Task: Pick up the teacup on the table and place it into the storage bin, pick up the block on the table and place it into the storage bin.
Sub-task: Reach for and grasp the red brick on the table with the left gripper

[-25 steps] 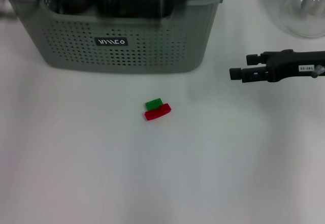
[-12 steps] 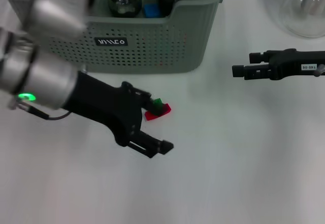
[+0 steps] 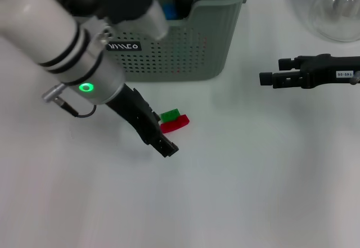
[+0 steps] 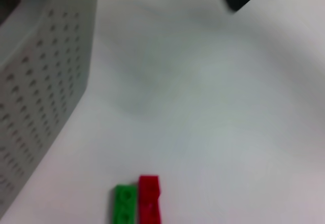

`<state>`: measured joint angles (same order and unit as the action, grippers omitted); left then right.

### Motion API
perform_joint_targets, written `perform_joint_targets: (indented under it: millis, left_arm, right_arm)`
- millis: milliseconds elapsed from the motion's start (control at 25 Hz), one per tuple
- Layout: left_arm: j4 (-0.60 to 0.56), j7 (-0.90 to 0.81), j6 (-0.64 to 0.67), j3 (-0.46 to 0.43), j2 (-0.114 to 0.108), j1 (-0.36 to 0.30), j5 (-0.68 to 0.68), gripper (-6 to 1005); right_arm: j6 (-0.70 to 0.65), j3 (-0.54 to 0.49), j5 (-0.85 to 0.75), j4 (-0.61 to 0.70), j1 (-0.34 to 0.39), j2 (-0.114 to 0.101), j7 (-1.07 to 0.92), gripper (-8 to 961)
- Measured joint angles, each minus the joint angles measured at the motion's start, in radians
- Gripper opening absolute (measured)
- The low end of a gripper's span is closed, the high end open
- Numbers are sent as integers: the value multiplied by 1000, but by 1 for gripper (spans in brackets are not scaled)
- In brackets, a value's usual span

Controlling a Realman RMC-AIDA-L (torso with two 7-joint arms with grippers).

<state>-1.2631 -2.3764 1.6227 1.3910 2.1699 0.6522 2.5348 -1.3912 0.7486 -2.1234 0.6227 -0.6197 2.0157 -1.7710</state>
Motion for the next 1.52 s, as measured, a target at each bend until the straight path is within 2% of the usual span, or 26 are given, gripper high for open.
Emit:
perform_joint_targets:
  millis: [440, 680, 1040, 1520]
  left_arm:
    - [162, -164, -55, 177, 3, 190, 143, 798]
    - [264, -184, -100, 209, 4, 265, 151, 790]
    - [352, -213, -167, 216, 6, 304, 148, 778]
    - [360, -246, -181, 243, 8, 302, 141, 762]
  right_arm:
    - [-2, 9, -3, 5, 0, 0, 3, 926]
    - [-6, 11, -3, 3, 0, 1, 10, 924]
    - [-23, 12, -5, 2, 0, 4, 16, 921]
    - [-124, 34, -6, 2, 0, -2, 61, 916]
